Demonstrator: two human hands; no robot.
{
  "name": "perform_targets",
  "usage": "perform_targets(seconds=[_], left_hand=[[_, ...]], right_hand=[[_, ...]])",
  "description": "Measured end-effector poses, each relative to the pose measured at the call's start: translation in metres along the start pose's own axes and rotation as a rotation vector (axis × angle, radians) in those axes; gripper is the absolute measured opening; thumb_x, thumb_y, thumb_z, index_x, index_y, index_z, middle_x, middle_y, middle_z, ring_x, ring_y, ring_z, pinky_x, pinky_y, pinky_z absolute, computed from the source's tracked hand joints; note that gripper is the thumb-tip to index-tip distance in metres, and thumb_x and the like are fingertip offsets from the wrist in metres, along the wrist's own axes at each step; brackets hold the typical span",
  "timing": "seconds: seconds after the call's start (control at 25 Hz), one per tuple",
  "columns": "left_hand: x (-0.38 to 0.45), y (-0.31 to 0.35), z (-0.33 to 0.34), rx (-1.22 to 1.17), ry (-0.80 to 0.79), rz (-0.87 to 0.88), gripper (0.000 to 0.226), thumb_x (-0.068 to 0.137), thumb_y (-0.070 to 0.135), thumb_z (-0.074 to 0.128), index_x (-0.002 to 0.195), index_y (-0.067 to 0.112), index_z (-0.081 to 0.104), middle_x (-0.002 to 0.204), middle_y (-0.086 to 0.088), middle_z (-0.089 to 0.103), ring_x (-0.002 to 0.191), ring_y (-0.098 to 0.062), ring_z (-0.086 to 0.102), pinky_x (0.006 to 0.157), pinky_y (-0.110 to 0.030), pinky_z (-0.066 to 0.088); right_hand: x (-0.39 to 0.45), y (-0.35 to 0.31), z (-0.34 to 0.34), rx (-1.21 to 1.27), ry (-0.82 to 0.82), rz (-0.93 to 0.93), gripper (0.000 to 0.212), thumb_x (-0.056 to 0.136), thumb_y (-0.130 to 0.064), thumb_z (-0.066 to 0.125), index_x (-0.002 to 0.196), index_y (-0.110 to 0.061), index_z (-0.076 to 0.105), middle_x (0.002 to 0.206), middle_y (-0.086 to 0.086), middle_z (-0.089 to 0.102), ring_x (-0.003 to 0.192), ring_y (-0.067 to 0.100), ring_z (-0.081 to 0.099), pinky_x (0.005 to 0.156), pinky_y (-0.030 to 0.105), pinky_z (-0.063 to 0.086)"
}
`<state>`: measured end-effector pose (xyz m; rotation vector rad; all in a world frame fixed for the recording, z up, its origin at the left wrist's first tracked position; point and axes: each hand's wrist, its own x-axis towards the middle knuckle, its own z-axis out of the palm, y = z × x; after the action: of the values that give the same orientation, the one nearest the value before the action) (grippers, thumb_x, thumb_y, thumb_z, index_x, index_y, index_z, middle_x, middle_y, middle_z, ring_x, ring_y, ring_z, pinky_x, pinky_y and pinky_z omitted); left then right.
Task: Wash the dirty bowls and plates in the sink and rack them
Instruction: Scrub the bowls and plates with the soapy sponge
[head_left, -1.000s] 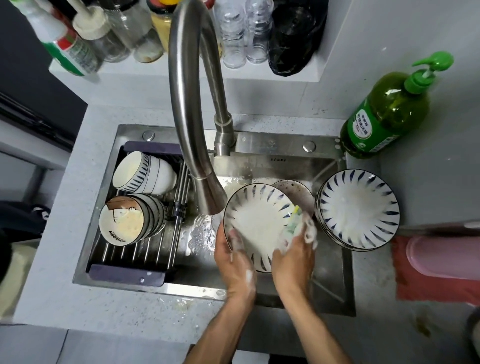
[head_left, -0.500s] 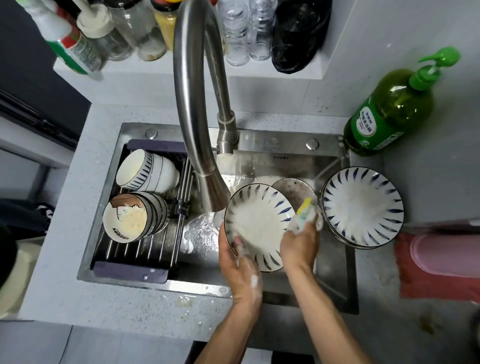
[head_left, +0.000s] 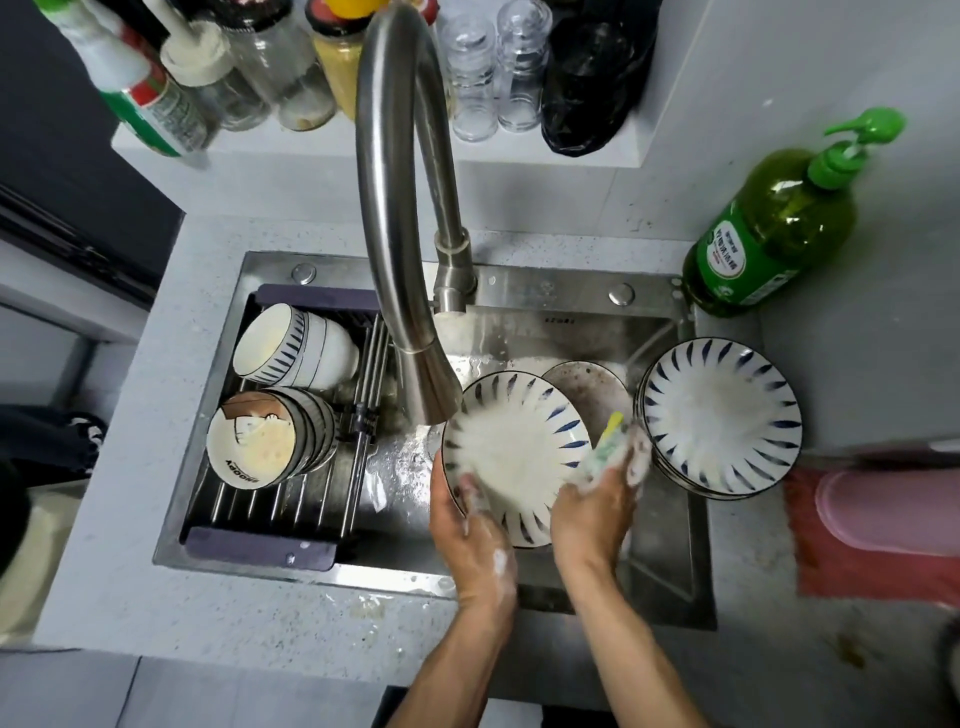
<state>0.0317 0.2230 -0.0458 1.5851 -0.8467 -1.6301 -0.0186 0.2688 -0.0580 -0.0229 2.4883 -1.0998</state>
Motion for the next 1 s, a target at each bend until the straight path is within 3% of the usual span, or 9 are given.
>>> perform_targets(seconds=[0.12,0.28,0.44,0.6,0.68,0.76,0.8,0.88,1.0], left_hand=[[-0.003,0.003,-0.007,-0.010,-0.007,-0.008,0.043,0.100,0.003,0.048,0.143,0.005,0.046,0.141,-0.025,0.051,0.128,-0.033,0.052,0.113,-0.035,0.039],[0.041,0.025,-0.015,0.308,-0.302,-0.124,0.030,0.099,-0.004,0.048,0.128,-0.005,0.053,0.101,-0.010,0.066,0.086,-0.015,0.064,0.082,-0.031,0.052],[0.021,0.027,-0.022,0.306,-0.168,-0.031,0.035,0.100,0.012,0.052,0.135,0.010,0.052,0.119,-0.002,0.060,0.105,-0.021,0.061,0.099,-0.037,0.051],[0.047,0.017,-0.025,0.181,-0.258,-0.385,0.013,0.098,0.027,0.056,0.090,0.016,0.056,0.076,0.001,0.058,0.061,-0.005,0.057,0.054,-0.015,0.051],[0.051,0.023,-0.027,0.183,-0.378,-0.283,0.018,0.092,0.032,0.060,0.082,0.016,0.056,0.072,0.001,0.057,0.054,-0.006,0.055,0.051,-0.018,0.048],[0.045,0.025,-0.030,0.463,-0.614,-0.131,0.027,0.090,0.044,0.065,0.110,0.026,0.064,0.120,0.000,0.062,0.101,-0.010,0.064,0.083,-0.027,0.053],[0.048,0.021,-0.036,0.687,-0.745,0.065,0.048,0.089,0.048,0.066,0.133,0.033,0.056,0.154,0.010,0.037,0.137,-0.007,0.041,0.108,-0.032,0.039],[0.051,0.012,-0.052,1.042,-0.940,0.636,0.072,0.085,0.052,0.068,0.149,0.036,0.038,0.165,0.018,-0.001,0.151,-0.007,-0.006,0.123,-0.036,-0.001],[0.066,0.016,-0.050,1.241,-0.960,1.275,0.088,0.061,0.021,0.091,0.139,0.023,0.052,0.153,0.001,0.039,0.144,-0.021,0.035,0.117,-0.050,0.032]], right_hand=[[-0.004,0.007,0.003,0.010,-0.089,0.003,0.075,0.086,0.004,0.054,0.152,-0.020,0.029,0.157,0.004,0.028,0.135,0.020,0.038,0.113,0.027,0.031],[0.053,0.003,-0.006,0.174,-0.158,0.144,0.034,0.089,-0.008,0.054,0.116,-0.029,0.056,0.108,0.003,0.067,0.095,0.021,0.063,0.081,0.030,0.051],[0.017,0.010,-0.018,0.402,-0.190,0.379,0.016,0.086,-0.002,0.062,0.095,-0.015,0.064,0.091,0.005,0.070,0.076,0.017,0.061,0.062,0.025,0.047],[0.061,-0.004,-0.020,0.115,-0.239,0.131,0.019,0.074,0.005,0.060,0.082,-0.012,0.067,0.077,-0.002,0.070,0.074,0.020,0.065,0.066,0.032,0.056],[0.083,-0.023,-0.026,-0.089,-0.234,-0.008,0.013,0.075,-0.001,0.057,0.081,-0.008,0.066,0.078,0.004,0.070,0.078,0.026,0.066,0.069,0.032,0.054],[0.087,-0.031,-0.036,-0.272,-0.227,-0.097,0.009,0.077,-0.005,0.055,0.073,-0.009,0.063,0.079,0.009,0.070,0.078,0.028,0.064,0.070,0.032,0.052],[0.087,-0.034,-0.042,-0.308,-0.247,-0.097,0.010,0.076,-0.007,0.055,0.069,-0.010,0.061,0.076,0.010,0.070,0.076,0.029,0.064,0.070,0.034,0.053],[0.094,-0.044,-0.054,-0.257,-0.314,-0.012,0.011,0.069,-0.009,0.053,0.064,-0.009,0.063,0.065,0.005,0.067,0.068,0.027,0.065,0.062,0.032,0.054],[0.096,-0.057,-0.074,-0.060,-0.449,0.148,0.015,0.070,-0.001,0.054,0.064,-0.007,0.066,0.061,0.005,0.061,0.056,0.020,0.057,0.047,0.022,0.044]])
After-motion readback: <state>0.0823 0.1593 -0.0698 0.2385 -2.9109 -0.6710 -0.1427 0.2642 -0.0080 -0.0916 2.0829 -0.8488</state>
